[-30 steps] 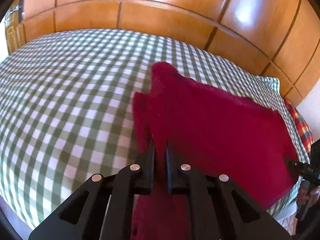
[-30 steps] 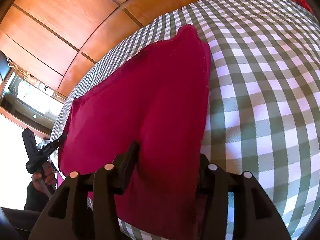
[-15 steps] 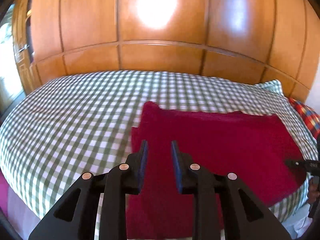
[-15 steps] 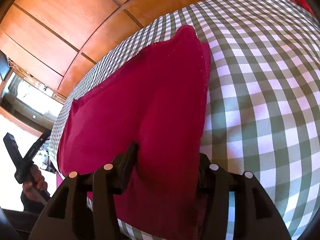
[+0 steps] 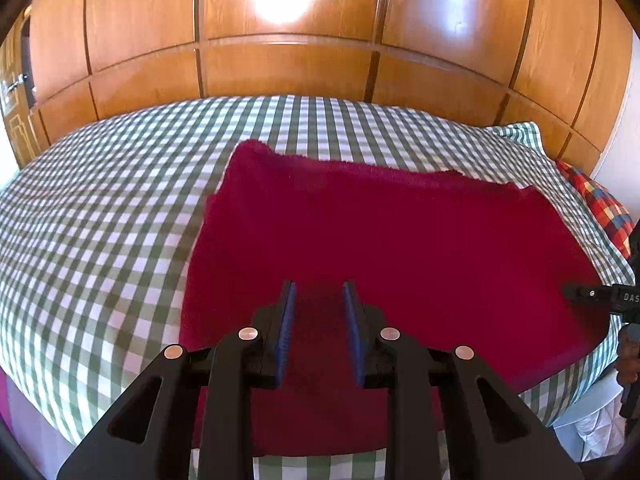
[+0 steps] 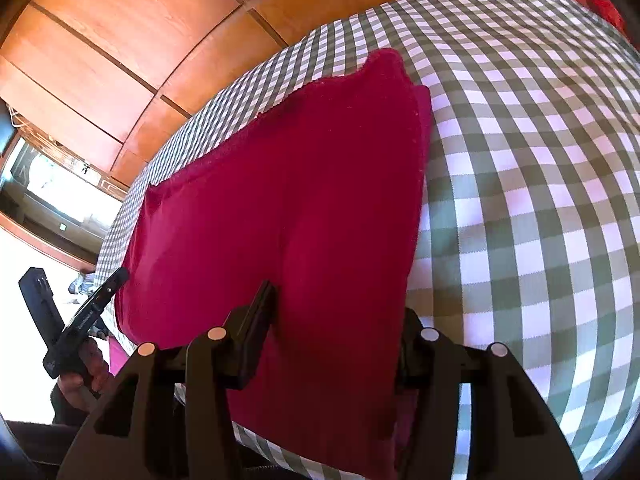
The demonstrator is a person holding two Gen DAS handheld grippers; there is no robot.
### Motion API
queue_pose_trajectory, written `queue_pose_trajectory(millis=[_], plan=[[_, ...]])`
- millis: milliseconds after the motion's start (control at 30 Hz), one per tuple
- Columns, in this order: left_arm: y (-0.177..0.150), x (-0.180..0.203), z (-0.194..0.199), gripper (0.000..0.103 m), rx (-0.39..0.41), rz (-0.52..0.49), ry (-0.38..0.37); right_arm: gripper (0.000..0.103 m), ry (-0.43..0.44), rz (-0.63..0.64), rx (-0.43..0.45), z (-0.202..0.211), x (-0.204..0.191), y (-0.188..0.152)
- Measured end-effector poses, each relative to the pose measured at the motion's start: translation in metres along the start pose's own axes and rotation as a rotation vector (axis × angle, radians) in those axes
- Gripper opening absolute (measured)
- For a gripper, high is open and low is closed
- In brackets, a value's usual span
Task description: Fold small clothes
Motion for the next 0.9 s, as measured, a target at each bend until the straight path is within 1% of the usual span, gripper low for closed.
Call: queue_pose_trajectory(millis=[33, 133, 200, 267, 367, 433, 567, 667, 733, 833, 900], plan=[[-0.001, 0.000, -0.002, 0.022, -0.005, 0.003, -0.003, 0.042, -0.003, 0.006, 0.000, -0.001, -0.003, -0.001], [-0.006, -0.002, -0.009, 0.022, -0.023, 0.022, -0.020, 0.034, -0.019, 0.035, 0.011, 0.000, -0.017, -0.004], [-0.006, -0.003, -0.009, 0.022, -0.024, 0.036, -0.030, 0.032, -0.032, 0.051, 0.021, 0.002, -0.026, -0.005], [-0.005, -0.004, -0.006, 0.022, -0.009, 0.047, -0.047, 0.031, -0.034, 0.060, 0.030, 0.005, -0.033, -0.005], [-0.002, -0.005, -0.002, 0.022, 0.003, 0.080, -0.140, 0.029, -0.016, 0.071, 0.047, 0.010, -0.050, -0.003], [-0.002, -0.006, -0.005, 0.022, -0.006, 0.091, -0.175, 0.029, -0.001, 0.104, 0.057, 0.014, -0.067, -0.002], [-0.004, -0.013, -0.014, 0.022, -0.034, 0.114, -0.236, 0.028, 0.041, 0.190, 0.065, 0.021, -0.114, 0.001], [-0.005, -0.022, -0.021, 0.022, -0.054, 0.159, -0.316, 0.027, 0.104, 0.266, 0.060, 0.022, -0.157, 0.001], [-0.007, -0.026, -0.026, 0.022, -0.064, 0.192, -0.349, 0.027, 0.137, 0.327, 0.045, 0.015, -0.189, -0.002], [-0.009, -0.028, -0.027, 0.022, -0.059, 0.203, -0.357, 0.027, 0.165, 0.398, 0.011, -0.003, -0.225, -0.011], [-0.010, -0.027, -0.026, 0.022, -0.056, 0.196, -0.349, 0.027, 0.162, 0.449, -0.016, -0.023, -0.247, -0.021]])
Point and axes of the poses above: each gripper's, at about its wrist camera, not at the fingertips, and z roughly against the way its jaws point, x to its right, y to its top, the point moved 5 cm from there along -z, roughly the way its jaws point, and after that the axes turned 11 degrees about -z, right-handed, at the moved point
